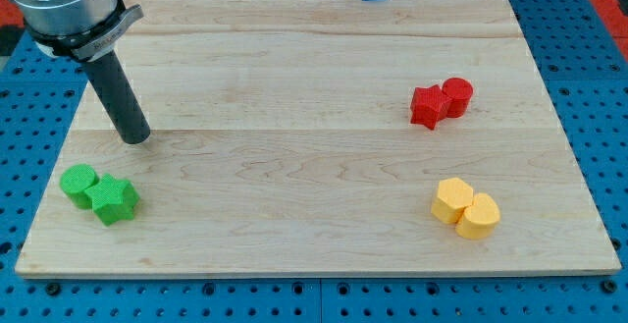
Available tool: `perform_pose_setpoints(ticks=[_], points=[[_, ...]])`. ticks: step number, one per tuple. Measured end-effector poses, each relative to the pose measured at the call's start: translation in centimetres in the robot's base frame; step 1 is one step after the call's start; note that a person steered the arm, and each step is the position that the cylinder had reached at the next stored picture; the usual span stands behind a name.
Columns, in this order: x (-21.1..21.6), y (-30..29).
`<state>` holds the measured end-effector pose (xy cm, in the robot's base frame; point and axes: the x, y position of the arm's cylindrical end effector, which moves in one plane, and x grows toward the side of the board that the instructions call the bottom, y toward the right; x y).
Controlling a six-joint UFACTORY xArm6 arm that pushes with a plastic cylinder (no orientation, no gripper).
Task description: Separate the green circle and green star
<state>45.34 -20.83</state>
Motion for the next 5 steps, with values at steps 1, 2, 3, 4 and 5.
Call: perform_pose_setpoints(ticks=[1, 2, 3, 4, 5], points=[[0.00, 0.00], [0.00, 0.00], [0.00, 0.00], [0.00, 0.00], [0.00, 0.00]])
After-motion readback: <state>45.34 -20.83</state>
